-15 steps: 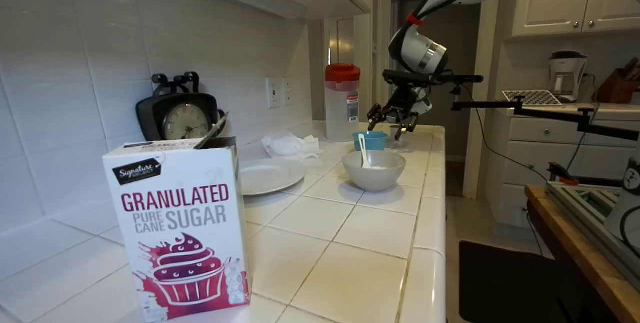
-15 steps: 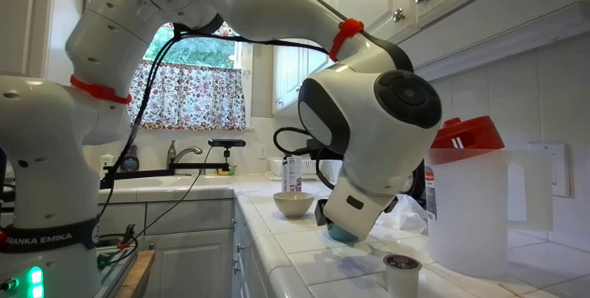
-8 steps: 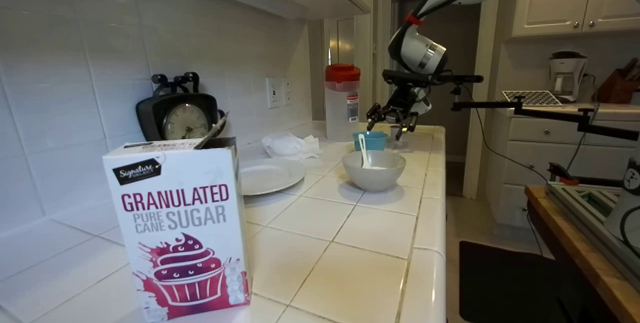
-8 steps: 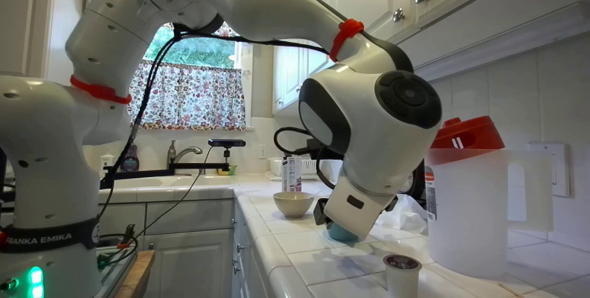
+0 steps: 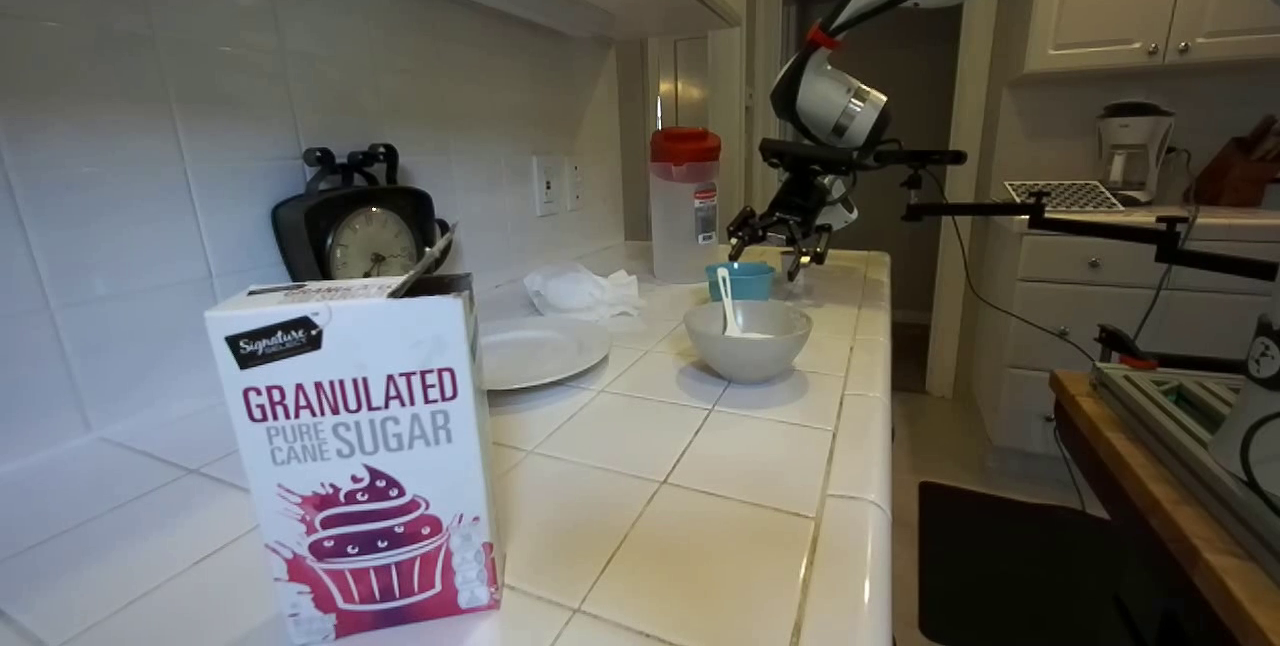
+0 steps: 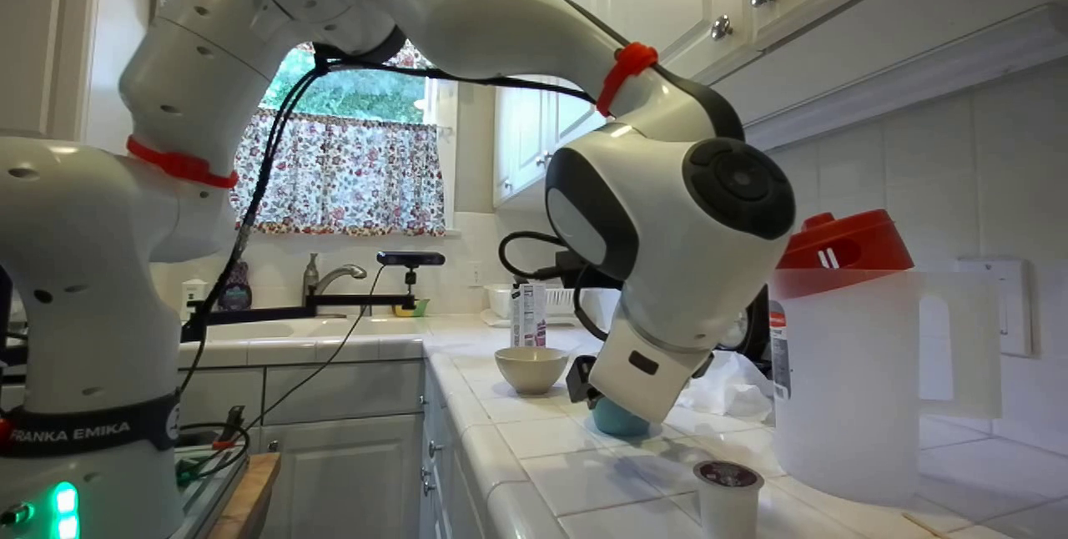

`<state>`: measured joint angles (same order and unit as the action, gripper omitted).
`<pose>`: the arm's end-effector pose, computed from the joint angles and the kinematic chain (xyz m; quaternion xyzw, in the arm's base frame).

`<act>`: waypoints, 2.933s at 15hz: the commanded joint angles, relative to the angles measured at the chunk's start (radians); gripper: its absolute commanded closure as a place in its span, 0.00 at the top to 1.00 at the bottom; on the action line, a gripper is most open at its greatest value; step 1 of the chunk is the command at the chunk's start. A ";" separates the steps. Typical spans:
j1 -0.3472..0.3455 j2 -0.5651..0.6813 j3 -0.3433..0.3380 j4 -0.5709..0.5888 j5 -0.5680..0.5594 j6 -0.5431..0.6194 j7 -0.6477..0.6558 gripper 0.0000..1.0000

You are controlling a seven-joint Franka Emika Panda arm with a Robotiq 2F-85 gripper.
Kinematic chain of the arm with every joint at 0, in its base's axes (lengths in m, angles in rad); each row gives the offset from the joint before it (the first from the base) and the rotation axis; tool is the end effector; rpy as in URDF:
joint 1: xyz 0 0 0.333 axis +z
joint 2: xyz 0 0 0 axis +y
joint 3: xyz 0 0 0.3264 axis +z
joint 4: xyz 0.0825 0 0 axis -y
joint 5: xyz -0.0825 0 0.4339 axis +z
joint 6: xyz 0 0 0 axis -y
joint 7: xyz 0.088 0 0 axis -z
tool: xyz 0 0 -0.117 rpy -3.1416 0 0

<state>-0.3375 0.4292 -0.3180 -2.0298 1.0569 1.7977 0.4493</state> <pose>0.5121 -0.2919 0.1963 -0.5823 0.6742 0.2202 0.3973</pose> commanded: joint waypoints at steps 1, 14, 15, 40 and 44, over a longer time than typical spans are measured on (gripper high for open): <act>-0.011 0.020 -0.005 0.024 0.016 -0.008 0.017 1.00; -0.020 0.025 -0.007 0.033 0.020 -0.006 0.024 0.65; -0.015 0.010 -0.011 0.013 0.000 0.006 0.001 0.83; -0.015 0.014 -0.010 0.017 0.000 0.006 0.001 0.66; -0.015 0.014 -0.010 0.017 0.000 0.006 0.001 0.66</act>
<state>-0.3525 0.4405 -0.3263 -2.0172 1.0580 1.8072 0.4494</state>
